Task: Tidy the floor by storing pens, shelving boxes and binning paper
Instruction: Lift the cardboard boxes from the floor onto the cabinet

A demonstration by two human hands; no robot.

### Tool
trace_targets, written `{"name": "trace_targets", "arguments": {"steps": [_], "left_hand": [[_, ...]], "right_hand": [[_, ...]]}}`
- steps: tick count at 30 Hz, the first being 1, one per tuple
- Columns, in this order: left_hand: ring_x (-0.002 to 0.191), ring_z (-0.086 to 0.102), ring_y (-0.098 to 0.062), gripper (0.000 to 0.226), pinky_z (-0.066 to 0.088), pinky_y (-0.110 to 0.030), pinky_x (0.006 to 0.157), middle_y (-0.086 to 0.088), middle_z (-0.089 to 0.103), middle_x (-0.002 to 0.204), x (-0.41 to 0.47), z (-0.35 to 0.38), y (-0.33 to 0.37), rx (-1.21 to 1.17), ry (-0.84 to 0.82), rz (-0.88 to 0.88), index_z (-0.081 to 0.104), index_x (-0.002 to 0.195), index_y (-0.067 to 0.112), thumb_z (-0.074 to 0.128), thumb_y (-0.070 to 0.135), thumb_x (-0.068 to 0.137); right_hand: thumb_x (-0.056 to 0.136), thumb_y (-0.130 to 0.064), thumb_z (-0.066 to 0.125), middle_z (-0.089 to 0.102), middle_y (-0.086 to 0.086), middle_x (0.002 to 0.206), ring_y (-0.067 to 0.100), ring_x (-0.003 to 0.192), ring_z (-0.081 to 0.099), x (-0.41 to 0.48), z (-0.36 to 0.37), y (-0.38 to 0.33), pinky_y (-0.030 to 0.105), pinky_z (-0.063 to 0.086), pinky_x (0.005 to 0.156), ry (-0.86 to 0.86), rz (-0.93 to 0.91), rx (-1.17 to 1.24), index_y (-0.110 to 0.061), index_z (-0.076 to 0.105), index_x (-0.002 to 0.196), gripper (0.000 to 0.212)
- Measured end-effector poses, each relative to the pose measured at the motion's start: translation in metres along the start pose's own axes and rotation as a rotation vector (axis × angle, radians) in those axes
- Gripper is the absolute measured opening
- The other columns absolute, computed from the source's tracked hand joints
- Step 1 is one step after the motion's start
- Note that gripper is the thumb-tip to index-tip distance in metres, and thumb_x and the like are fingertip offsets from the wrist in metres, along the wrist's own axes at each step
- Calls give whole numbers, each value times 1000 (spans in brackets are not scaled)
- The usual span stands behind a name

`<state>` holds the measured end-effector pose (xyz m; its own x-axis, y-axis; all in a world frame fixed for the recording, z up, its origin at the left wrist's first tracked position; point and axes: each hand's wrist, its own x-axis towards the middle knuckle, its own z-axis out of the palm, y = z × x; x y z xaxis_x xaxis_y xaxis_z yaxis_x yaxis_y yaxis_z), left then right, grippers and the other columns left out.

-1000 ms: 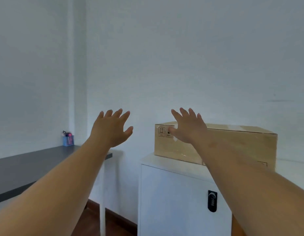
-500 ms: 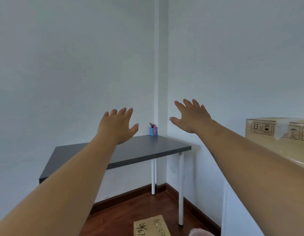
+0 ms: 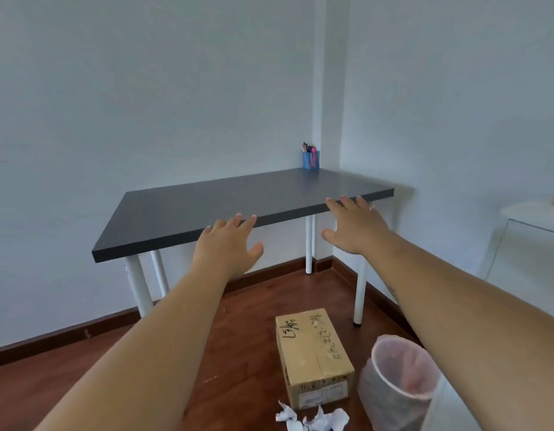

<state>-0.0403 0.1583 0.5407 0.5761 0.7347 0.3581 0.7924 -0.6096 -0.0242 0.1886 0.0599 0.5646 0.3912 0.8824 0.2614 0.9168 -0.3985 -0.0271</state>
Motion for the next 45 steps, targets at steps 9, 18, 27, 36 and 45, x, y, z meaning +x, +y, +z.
{"name": "trace_targets", "arguments": {"steps": [9, 18, 27, 36, 45], "left_hand": [[145, 28, -27, 66, 30, -48, 114, -1, 26, 160, 28, 181, 18, -62, -268, 8, 20, 153, 35, 34, 60, 94], [143, 29, -25, 67, 30, -47, 112, 2, 23, 161, 25, 357, 55, -152, -584, 18, 23, 152, 36, 41, 59, 91], [147, 20, -26, 70, 34, -47, 109, 1, 13, 164, 13, 484, 75, -332, -790, -204, 16, 155, 31, 40, 56, 94], [150, 12, -32, 76, 23, -48, 118, -7, 2, 165, 4, 583, 90, -518, -860, -402, 10, 155, 15, 46, 46, 97], [131, 46, -30, 76, 40, -46, 108, -10, 45, 146, -10, 632, 105, -881, -691, -877, 16, 151, 8, 54, 42, 95]], "right_hand": [[93, -53, 47, 11, 2, 163, 31, 150, 6, 32, 186, 32, 52, 15, 119, -264, 44, 74, -30, 11, 154, 75], [91, -53, 50, 11, 3, 162, 33, 149, 7, 28, 370, 70, 53, 18, 116, -589, 137, 136, -29, 10, 153, 78], [95, -42, 43, 19, 8, 160, 34, 147, 16, 23, 507, 94, 53, 20, 117, -746, 249, 286, -22, 15, 152, 67], [94, -27, 40, 33, 10, 151, 37, 135, 36, 40, 588, 112, 50, 33, 110, -761, 428, 416, -9, 29, 144, 54], [98, -17, 49, 58, 9, 123, 25, 109, 56, 44, 637, 122, 32, 43, 83, -672, 789, 748, -7, 48, 122, 26]]}}
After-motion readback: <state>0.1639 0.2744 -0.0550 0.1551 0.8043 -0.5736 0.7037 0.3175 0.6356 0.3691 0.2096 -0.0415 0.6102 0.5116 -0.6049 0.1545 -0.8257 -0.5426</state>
